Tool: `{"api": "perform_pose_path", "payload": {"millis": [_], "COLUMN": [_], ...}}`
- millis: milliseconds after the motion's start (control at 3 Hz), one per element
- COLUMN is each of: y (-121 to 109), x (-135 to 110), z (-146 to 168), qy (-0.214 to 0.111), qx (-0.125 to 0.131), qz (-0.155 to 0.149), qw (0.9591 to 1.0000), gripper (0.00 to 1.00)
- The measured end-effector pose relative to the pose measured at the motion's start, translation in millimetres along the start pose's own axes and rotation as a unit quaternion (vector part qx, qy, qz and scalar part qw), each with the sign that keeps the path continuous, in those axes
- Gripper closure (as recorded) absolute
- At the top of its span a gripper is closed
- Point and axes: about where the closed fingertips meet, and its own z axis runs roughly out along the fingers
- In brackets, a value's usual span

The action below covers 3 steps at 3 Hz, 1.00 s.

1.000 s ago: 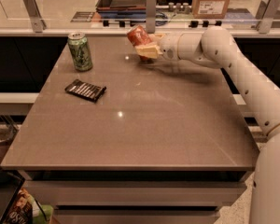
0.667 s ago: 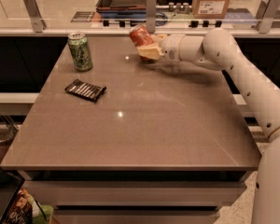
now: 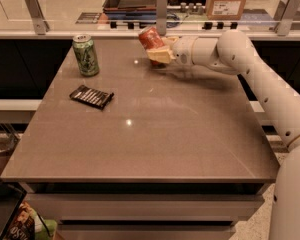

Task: Place coke can upright

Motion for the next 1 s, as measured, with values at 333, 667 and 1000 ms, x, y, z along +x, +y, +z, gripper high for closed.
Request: {"api": "perform_pose_path", "payload": {"millis": [333, 667, 1000], "y": [0.0, -0.1, -0.1], "x": [-0.1, -0.3, -0.7], "z": [-0.1, -0.1, -0.2], "qy": [0.0, 0.0, 0.0], "qx": [0.0, 0.0, 0.0], "qz": [0.0, 0.0, 0.0], "qw": [1.0, 1.0, 1.0], "gripper": [1.0, 1.0, 1.0]}}
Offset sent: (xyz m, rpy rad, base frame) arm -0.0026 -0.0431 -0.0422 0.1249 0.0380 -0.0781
